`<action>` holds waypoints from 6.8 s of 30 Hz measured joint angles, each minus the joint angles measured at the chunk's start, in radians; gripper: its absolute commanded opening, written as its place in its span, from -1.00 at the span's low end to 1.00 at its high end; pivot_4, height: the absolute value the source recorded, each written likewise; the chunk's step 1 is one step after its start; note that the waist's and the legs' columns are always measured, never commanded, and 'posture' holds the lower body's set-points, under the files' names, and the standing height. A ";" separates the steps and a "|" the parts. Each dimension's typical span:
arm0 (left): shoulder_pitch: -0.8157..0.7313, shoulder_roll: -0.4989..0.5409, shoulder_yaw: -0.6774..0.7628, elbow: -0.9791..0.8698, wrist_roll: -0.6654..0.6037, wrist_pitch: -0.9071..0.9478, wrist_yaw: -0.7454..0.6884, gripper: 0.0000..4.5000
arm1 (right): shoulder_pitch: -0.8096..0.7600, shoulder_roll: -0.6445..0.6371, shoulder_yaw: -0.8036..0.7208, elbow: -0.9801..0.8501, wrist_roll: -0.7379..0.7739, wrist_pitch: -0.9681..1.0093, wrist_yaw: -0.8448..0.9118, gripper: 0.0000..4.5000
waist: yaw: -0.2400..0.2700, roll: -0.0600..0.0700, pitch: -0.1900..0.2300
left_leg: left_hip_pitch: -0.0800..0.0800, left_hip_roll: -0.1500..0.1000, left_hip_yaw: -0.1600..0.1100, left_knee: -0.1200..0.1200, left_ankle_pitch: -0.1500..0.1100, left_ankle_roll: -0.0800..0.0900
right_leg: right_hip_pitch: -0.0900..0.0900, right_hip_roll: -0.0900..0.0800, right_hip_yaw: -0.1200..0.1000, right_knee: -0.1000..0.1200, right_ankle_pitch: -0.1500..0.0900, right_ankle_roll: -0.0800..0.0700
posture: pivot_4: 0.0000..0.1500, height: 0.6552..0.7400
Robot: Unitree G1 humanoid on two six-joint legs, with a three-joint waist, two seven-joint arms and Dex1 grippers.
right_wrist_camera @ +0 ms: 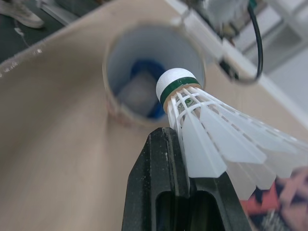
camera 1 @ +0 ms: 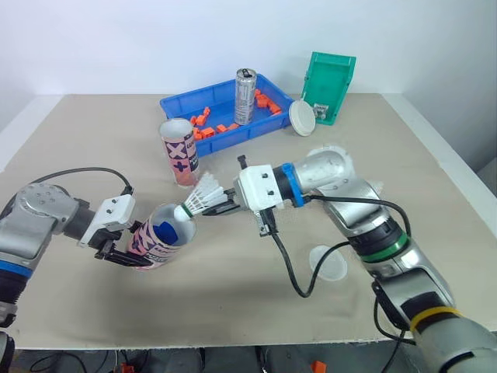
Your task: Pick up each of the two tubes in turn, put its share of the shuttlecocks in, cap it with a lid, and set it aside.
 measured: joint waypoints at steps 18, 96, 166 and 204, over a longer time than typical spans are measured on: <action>-0.004 0.016 -0.010 0.007 -0.001 0.017 0.000 0.22 | -0.089 -0.019 -0.127 -0.079 0.241 0.338 0.117 0.17 | -0.007 0.000 0.000 | 0.005 0.001 0.000 -0.002 0.000 0.000 | -0.001 0.001 0.000 0.009 -0.005 -0.005 | 1.00 1.00; 0.039 -0.023 0.049 -0.037 -0.002 0.065 0.014 0.22 | -0.029 0.016 -0.015 0.062 -0.048 -0.129 0.064 -0.77 | 0.005 0.000 0.000 | 0.004 -0.001 0.004 -0.007 -0.001 -0.001 | -0.001 -0.001 0.002 0.007 -0.011 -0.004 | 1.00 1.00; 0.047 -0.051 0.052 -0.042 0.003 0.070 0.014 0.22 | 0.742 -0.281 -0.613 0.102 0.130 0.300 -0.425 -0.98 | 0.017 0.003 -0.001 | 0.009 -0.004 0.010 -0.007 -0.003 0.000 | 0.004 0.000 0.013 0.007 -0.015 0.000 | 1.00 1.00; 0.016 -0.061 0.035 -0.015 -0.001 0.066 0.009 0.22 | -0.141 0.056 0.047 0.079 -0.090 -0.013 0.078 -0.15 | 0.021 0.003 -0.001 | 0.003 -0.001 0.009 -0.003 -0.002 -0.001 | 0.002 -0.001 0.006 0.009 -0.016 -0.002 | 1.00 1.00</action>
